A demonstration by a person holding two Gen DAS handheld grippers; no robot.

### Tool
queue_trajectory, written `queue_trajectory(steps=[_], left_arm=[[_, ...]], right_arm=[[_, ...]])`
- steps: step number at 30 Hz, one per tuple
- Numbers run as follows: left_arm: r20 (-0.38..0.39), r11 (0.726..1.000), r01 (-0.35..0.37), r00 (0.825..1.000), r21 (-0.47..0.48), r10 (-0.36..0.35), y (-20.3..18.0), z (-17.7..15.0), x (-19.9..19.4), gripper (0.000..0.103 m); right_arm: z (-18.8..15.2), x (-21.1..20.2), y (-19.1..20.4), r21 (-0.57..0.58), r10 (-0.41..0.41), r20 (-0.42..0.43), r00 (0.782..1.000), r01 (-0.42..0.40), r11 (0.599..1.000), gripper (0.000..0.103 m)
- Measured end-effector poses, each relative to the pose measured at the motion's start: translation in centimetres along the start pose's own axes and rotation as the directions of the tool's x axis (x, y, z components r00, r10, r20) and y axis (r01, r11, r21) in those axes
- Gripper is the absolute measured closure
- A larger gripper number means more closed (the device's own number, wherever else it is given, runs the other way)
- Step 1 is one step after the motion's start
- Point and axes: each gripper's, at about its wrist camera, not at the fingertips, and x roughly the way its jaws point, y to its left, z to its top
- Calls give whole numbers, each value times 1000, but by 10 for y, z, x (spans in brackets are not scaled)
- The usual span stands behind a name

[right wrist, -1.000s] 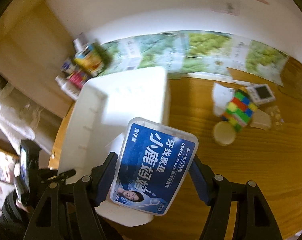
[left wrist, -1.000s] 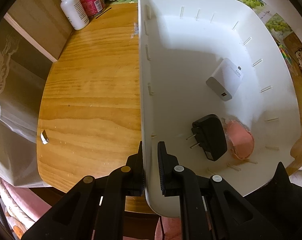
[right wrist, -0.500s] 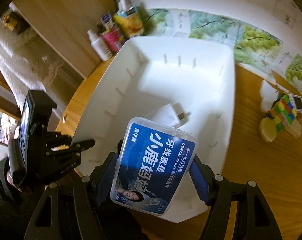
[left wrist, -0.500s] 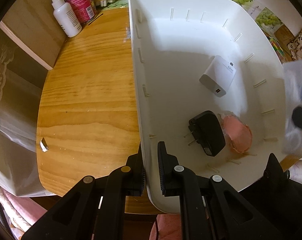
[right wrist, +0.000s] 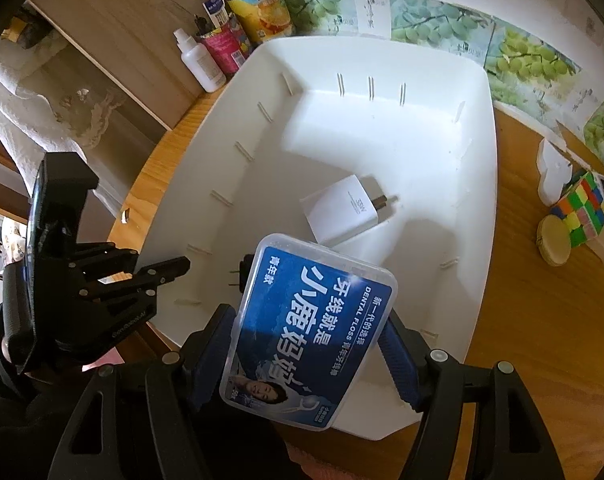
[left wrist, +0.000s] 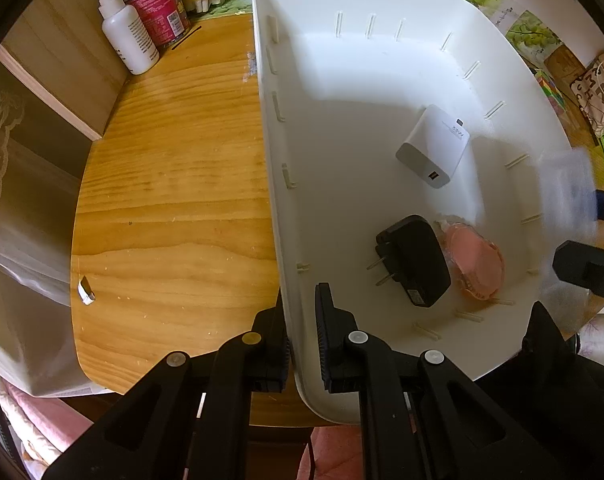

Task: Organize rigid objects
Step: 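Carry the blue box into the tray and open the right tool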

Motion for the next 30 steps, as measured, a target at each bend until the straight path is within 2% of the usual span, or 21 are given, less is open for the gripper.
queue_trajectory(steps=[4, 17, 30], left_arm=[[-2, 1000, -1, 1000, 1, 1, 0, 1, 0, 91], [-5, 1000, -16, 1000, -5, 16, -1, 1, 0, 91], [23, 999, -34, 999, -36, 35, -1, -1, -4, 91]], right_arm=[[0, -2, 0, -5, 11, 10, 1000, -11, 1000, 23], [-3, -10, -15, 41, 9, 38, 999, -11, 999, 23], [-12, -26, -67, 168, -35, 106, 994, 17, 986, 23]])
